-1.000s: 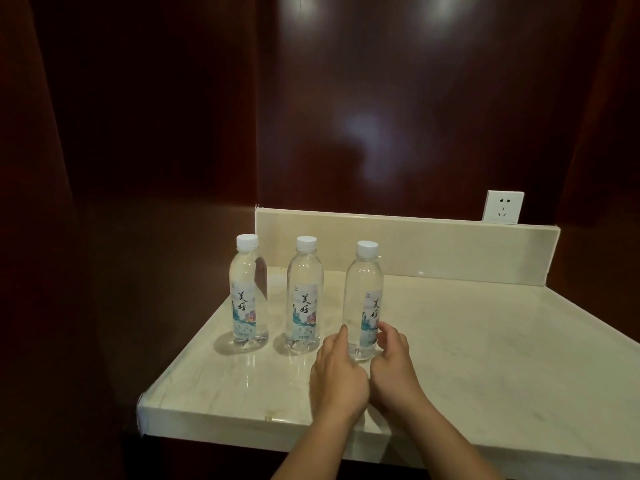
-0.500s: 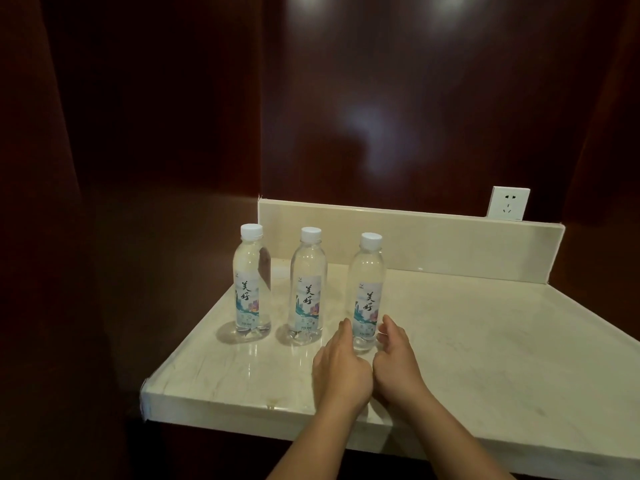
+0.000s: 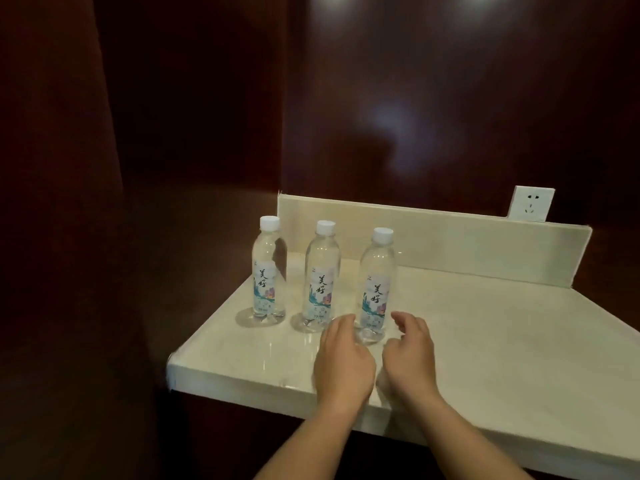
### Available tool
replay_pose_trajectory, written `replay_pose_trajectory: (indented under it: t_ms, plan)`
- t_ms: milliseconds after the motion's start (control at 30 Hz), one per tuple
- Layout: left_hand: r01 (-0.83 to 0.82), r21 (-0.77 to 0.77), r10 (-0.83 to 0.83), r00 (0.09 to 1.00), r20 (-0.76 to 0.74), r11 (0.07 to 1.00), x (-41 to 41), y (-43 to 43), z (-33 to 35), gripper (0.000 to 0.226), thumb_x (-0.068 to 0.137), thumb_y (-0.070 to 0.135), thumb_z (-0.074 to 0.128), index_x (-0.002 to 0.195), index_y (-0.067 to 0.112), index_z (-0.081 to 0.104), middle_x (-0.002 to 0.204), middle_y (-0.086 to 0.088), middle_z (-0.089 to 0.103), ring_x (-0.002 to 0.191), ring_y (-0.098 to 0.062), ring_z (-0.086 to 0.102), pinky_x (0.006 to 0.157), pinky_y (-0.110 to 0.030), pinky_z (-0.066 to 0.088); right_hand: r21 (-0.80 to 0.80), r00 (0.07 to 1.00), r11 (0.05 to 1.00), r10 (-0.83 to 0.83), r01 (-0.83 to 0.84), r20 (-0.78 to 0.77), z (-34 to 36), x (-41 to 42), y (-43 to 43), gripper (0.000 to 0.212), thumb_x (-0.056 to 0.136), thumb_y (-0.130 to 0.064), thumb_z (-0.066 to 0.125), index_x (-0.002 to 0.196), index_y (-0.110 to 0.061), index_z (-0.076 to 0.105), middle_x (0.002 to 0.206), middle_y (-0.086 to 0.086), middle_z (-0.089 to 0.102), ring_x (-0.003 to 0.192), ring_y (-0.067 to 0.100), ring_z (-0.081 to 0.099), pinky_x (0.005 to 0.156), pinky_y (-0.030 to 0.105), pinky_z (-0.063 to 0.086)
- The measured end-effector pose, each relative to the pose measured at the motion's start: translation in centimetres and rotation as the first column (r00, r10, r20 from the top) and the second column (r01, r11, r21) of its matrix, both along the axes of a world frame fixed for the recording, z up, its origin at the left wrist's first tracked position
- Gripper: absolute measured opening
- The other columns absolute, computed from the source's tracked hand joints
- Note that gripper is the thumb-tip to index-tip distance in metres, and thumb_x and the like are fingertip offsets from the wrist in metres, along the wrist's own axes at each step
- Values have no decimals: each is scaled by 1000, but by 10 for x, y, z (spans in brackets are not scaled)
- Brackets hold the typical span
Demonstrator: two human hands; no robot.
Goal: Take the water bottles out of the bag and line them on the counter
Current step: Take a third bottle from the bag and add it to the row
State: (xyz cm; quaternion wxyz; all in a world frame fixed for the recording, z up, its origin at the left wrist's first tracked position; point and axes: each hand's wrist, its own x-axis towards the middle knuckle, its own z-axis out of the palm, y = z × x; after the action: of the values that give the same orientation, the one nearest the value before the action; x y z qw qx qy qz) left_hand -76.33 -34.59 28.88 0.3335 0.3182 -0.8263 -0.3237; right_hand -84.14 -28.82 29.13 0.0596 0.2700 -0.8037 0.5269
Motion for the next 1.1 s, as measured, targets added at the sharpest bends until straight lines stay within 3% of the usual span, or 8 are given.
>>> replay_pose_trajectory:
  t_ms: [67,167,200,333,433,633,867,1100]
  plan:
    - [-50,-215,58,998,28,975,19,-2,-7,42,83,7,46,123,17,56,124,5,56,117,-17,52,88,-29,44,112,990,994,-3,18,-138,1,4,12,41,81,9,46,117,-4,60,120,10,56,114,27,54,93,25,37]
    - [-19,-410,86,986,145,912,47,-14,-13,33,67,16,43,87,15,69,83,5,65,75,-18,64,59,-26,49,334,973,941,30,50,-229,9,11,28,36,85,-5,48,119,-8,58,122,7,56,116,25,51,93,29,39]
    - [3,-485,107,974,198,874,56,-18,-10,34,67,18,41,86,16,69,82,4,64,73,-19,63,58,-27,48,407,971,911,35,66,-235,15,14,33,36,86,-10,47,121,-10,57,124,6,55,117,25,50,92,30,40]
    - [137,-515,109,901,420,846,82,-16,25,37,88,22,42,123,16,54,123,-1,55,114,-24,50,89,-35,39,607,947,782,71,143,-314,39,36,50,35,88,-19,45,120,-14,58,124,4,56,114,25,52,88,33,43]
    - [182,-606,155,874,460,774,96,-4,54,36,90,25,42,122,15,55,121,-5,57,112,-26,50,87,-37,40,700,939,693,100,172,-330,57,53,64,33,86,-22,46,115,-14,59,119,5,60,111,26,55,85,33,46]
    - [224,-663,179,858,482,714,122,26,86,33,91,29,41,114,13,59,116,-8,60,109,-28,52,80,-36,37,768,944,603,71,216,-322,93,81,102,31,87,-22,45,114,-16,58,119,4,60,107,26,58,77,30,42]
    - [212,-632,185,845,502,746,148,66,102,29,91,29,41,106,15,61,110,-6,63,101,-27,57,72,-33,37,778,926,596,143,201,-349,109,110,139,31,86,-22,45,114,-15,58,117,5,61,104,26,59,75,28,42]
    - [187,-595,220,810,544,782,164,138,94,30,90,30,42,108,15,61,114,-8,62,104,-28,58,79,-35,43,829,899,532,259,173,-353,106,128,208,30,85,-18,46,112,-14,59,117,6,62,105,26,60,76,29,41]
